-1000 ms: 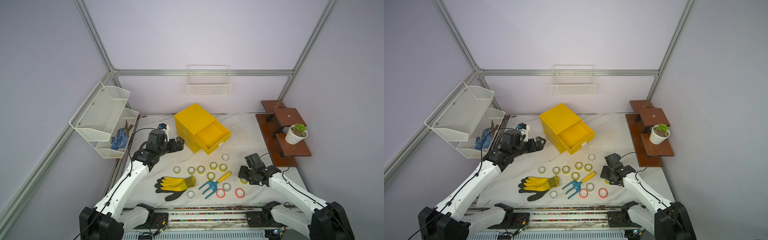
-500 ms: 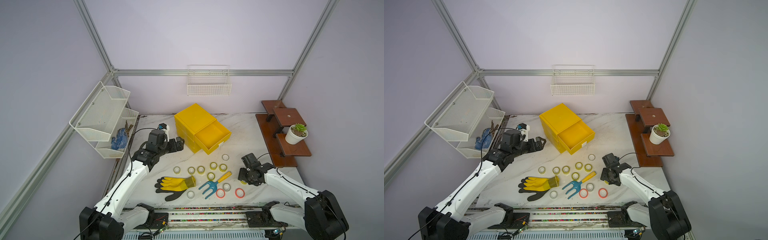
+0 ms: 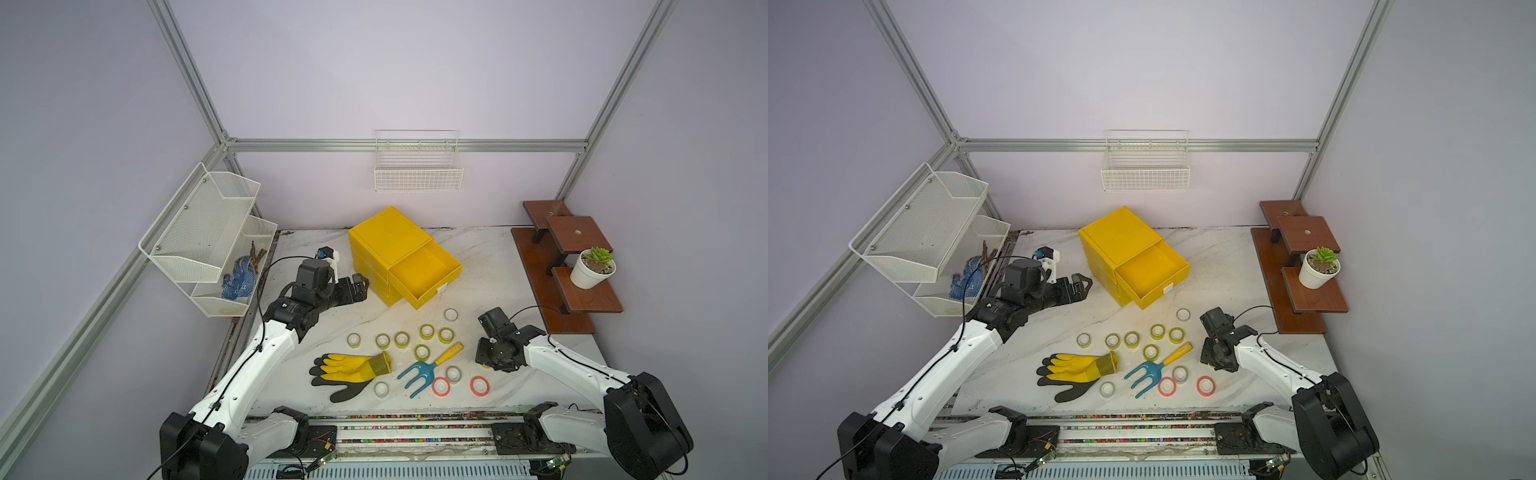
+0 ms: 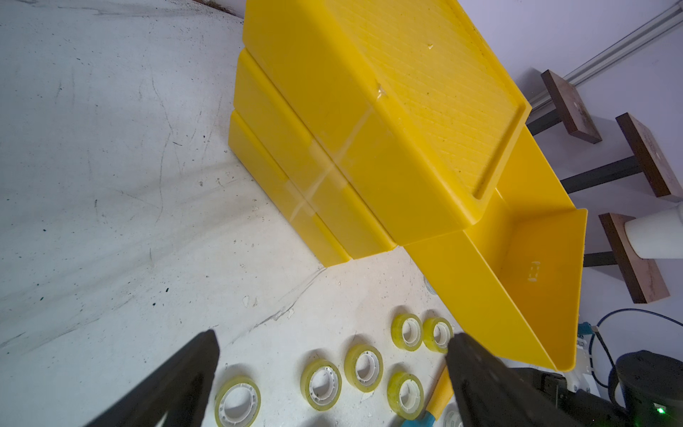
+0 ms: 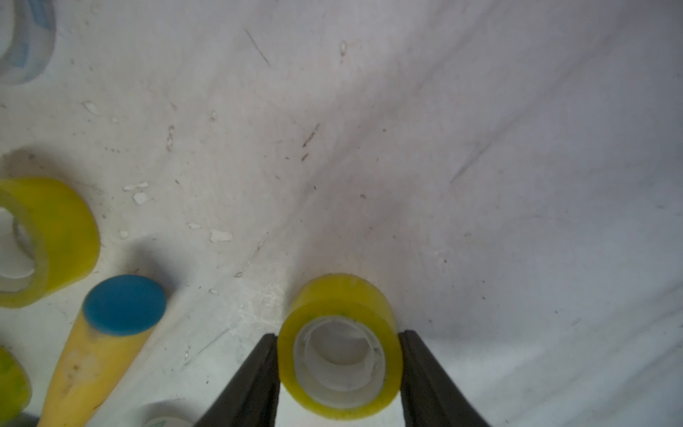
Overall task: Place the transparent tape into the drawer according to color
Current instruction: Pick up the tape at the center of the board.
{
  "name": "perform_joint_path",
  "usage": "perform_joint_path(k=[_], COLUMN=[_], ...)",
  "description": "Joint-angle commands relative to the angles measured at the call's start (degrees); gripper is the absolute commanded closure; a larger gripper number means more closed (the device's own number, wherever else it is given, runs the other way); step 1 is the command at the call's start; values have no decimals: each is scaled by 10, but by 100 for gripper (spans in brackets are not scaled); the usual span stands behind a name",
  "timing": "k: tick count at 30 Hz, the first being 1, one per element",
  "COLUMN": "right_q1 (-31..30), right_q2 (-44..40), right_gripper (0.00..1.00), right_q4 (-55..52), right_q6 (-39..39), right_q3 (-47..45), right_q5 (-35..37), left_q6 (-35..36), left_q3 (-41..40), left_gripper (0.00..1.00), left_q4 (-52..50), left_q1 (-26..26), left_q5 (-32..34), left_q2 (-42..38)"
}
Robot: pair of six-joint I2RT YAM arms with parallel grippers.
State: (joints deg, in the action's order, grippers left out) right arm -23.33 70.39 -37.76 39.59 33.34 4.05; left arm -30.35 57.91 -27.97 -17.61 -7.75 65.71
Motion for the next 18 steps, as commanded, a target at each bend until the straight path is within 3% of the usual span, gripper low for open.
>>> perform_joint_path(k=[1,11,18], right_q1=[-4,-4,-4], right_q2=[6,-45,-116], right_gripper=[51,54,54], right_q4=[33,42,60], right_q6=[3,5,-35], right_q3=[3,57,124], right_q5=[-16,6,28], left_q6=[8,6,6], left_q3=[4,3,4], left_gripper=[0,0,0], left_q4=[10,11,11], left_q1=[6,6,6], left_q5=[-10,-11,-13], left_q2=[3,14,22])
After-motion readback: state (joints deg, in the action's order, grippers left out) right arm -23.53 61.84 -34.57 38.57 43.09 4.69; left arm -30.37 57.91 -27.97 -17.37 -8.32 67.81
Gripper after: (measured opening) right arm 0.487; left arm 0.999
